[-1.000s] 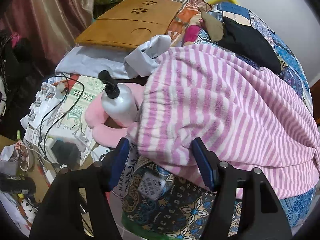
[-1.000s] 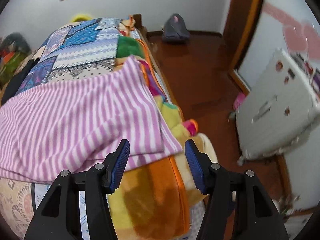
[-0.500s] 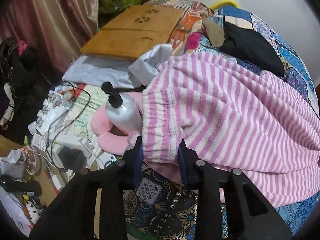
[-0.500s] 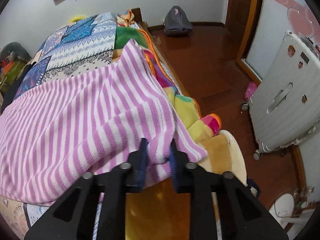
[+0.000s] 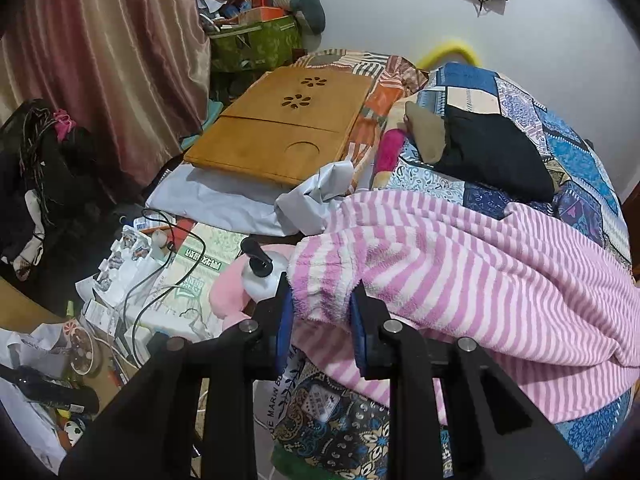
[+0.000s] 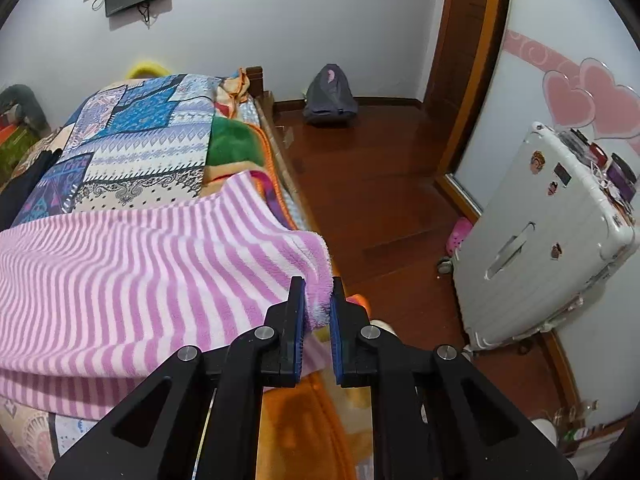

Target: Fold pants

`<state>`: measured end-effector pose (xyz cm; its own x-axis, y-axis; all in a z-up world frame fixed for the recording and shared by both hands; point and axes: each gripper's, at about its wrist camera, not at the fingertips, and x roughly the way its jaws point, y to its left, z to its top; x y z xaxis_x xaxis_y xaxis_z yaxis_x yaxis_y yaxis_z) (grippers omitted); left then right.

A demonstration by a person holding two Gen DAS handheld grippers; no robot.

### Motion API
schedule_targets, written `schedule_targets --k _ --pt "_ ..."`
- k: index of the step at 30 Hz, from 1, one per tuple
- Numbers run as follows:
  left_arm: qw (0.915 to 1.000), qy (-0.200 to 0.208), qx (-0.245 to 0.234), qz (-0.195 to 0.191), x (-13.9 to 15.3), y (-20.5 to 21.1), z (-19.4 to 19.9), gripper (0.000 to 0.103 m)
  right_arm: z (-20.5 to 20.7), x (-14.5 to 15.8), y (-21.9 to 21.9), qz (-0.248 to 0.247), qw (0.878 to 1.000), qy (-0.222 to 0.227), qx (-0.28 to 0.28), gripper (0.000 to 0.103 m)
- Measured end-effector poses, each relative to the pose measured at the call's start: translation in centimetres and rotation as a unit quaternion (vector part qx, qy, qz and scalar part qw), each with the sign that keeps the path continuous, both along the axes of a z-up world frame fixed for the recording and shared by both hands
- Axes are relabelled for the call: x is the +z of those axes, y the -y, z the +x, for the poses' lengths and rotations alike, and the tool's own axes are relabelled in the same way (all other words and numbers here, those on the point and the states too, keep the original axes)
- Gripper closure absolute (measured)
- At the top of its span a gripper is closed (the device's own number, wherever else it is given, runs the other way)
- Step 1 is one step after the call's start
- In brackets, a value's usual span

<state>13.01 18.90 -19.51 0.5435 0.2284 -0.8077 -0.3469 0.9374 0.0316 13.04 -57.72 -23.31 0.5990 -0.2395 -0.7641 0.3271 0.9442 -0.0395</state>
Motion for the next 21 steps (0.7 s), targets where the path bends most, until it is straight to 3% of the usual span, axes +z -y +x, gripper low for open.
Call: schedule_targets --k 6,12,16,18,19,21 --pt "0.9994 -0.033 -0.003 -0.008 -2.5 -0.4 -1.4 0.077 -0.4 -0.9 0.1 0.013 1.000 -0.013 -0.005 0.093" --pt "0.9966 -0.079 -0.003 -0.024 -7.4 -0.8 -1.5 0.075 -0.1 -3.1 0.6 0.035 0.998 -0.046 -0.013 0.092" --pt "0.9965 -0.083 -0.002 0.002 -7.5 -0.7 -2.0 0.062 0.1 -4.6 0.8 0.033 0.996 -0.079 -0.022 0.092" --pt "0.9964 -0.084 0.004 0.014 -7.1 -1.0 -2.4 0.049 -0.2 -4.4 0.9 0.020 0.996 -0.084 -0.027 0.092" --pt "0.9965 -0.082 0.008 0.017 -6.6 -1.3 -2.7 0.048 -0.3 -4.2 0.9 0.013 0.996 -0.085 -0.031 0.087" --pt "0.9971 -0.074 0.016 0.008 -5.8 -1.6 -3.2 0.048 -0.7 -3.2 0.7 -0.007 0.996 -0.082 -0.037 0.087"
